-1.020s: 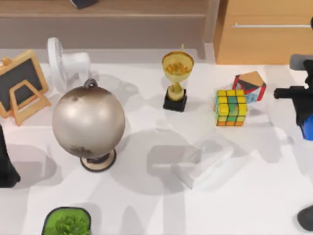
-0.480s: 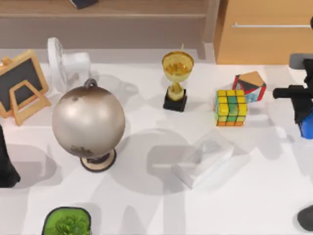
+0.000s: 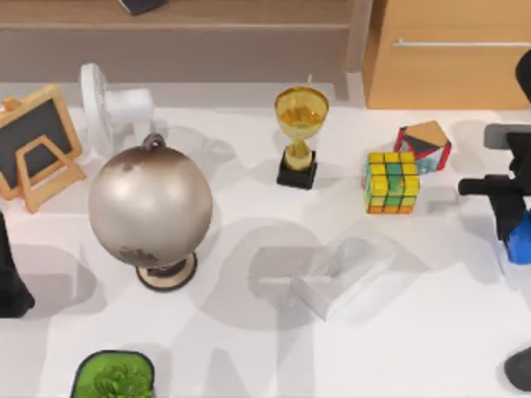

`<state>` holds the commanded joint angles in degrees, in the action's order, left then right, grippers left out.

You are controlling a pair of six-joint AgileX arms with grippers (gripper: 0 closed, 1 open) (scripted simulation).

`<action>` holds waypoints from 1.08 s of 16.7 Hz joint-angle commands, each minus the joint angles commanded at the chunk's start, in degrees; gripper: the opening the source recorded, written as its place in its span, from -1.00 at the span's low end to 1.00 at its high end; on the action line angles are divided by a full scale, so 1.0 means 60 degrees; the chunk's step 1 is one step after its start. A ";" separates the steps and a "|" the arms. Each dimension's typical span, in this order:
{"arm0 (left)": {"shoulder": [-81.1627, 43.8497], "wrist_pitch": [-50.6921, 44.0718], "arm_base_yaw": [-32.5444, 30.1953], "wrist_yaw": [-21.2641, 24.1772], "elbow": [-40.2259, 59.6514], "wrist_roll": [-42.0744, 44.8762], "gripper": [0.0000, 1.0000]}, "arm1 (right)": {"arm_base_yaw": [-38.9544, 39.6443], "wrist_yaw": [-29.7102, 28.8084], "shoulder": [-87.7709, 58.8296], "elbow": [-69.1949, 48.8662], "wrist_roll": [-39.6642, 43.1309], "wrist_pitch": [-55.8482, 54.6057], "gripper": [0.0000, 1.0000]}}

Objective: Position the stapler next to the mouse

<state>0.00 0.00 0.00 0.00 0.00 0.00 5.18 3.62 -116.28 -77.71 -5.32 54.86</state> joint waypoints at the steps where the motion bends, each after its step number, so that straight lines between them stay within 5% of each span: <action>1: 0.0000 0.0000 0.0000 0.0000 0.0000 0.0000 1.00 | 0.0000 0.0000 0.0000 0.0000 0.0000 0.0000 -1.00; 3: 0.0000 0.0000 0.0000 0.0000 0.0000 0.0000 1.00 | 0.0000 0.0000 0.0000 0.0000 0.0000 0.0000 -1.00; 16: 0.0000 0.0000 0.0000 0.0000 0.0000 0.0000 1.00 | 0.0000 0.0000 0.0000 0.0000 0.0000 0.0000 0.96; 18: 0.0000 0.0000 0.0000 0.0000 0.0000 0.0000 1.00 | 0.0000 0.0000 0.0000 0.0000 0.0000 0.0000 1.00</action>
<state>0.00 0.00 0.00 0.00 0.00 0.00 5.18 3.62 -116.28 -77.71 -5.32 54.86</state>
